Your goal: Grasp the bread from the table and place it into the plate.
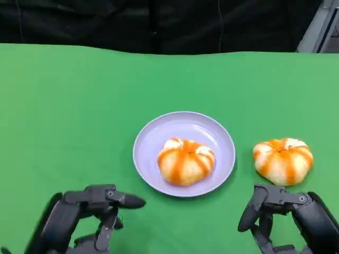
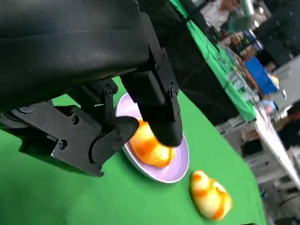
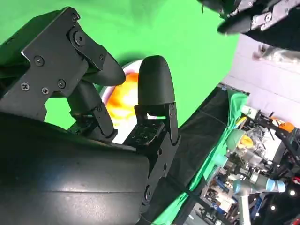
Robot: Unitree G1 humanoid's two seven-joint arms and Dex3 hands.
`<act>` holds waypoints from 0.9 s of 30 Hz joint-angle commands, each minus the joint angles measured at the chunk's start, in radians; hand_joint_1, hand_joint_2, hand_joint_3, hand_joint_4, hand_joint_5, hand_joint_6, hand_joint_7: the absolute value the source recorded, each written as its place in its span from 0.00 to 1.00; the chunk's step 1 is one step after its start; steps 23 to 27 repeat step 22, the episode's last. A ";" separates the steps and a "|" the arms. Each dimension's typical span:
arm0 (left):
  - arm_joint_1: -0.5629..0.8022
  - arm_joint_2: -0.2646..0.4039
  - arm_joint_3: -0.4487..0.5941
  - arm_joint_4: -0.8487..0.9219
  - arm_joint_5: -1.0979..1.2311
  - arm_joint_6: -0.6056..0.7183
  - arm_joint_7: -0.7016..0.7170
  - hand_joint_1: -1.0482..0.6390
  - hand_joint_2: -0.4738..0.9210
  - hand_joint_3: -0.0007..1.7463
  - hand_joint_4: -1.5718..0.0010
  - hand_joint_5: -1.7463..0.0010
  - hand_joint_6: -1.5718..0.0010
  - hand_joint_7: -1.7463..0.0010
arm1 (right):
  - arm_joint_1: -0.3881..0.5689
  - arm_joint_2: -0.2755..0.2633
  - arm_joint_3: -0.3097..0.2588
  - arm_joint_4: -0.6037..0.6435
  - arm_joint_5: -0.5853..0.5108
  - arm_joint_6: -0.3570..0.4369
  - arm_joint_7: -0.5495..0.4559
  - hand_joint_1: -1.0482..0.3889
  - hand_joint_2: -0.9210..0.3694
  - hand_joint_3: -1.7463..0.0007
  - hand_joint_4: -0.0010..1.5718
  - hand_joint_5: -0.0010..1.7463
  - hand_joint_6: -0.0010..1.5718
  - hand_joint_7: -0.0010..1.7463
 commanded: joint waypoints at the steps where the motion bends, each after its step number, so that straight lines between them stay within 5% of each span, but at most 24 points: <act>1: 0.066 -0.043 0.006 -0.019 -0.002 -0.050 0.048 0.64 0.58 0.85 0.43 0.03 0.48 0.16 | 0.006 -0.020 -0.013 -0.007 0.017 -0.002 0.006 0.73 0.47 0.24 0.57 0.99 0.55 0.72; 9: 0.052 -0.084 0.022 0.035 -0.041 -0.069 0.052 0.60 0.57 0.85 0.43 0.00 0.51 0.08 | 0.006 -0.024 -0.012 -0.005 0.020 0.002 0.012 0.73 0.48 0.23 0.58 0.97 0.55 0.72; 27: 0.030 -0.093 0.019 0.059 -0.026 -0.081 0.050 0.62 0.54 0.88 0.43 0.00 0.51 0.11 | 0.002 -0.035 -0.020 0.012 0.023 -0.021 0.016 0.74 0.48 0.23 0.58 0.96 0.56 0.71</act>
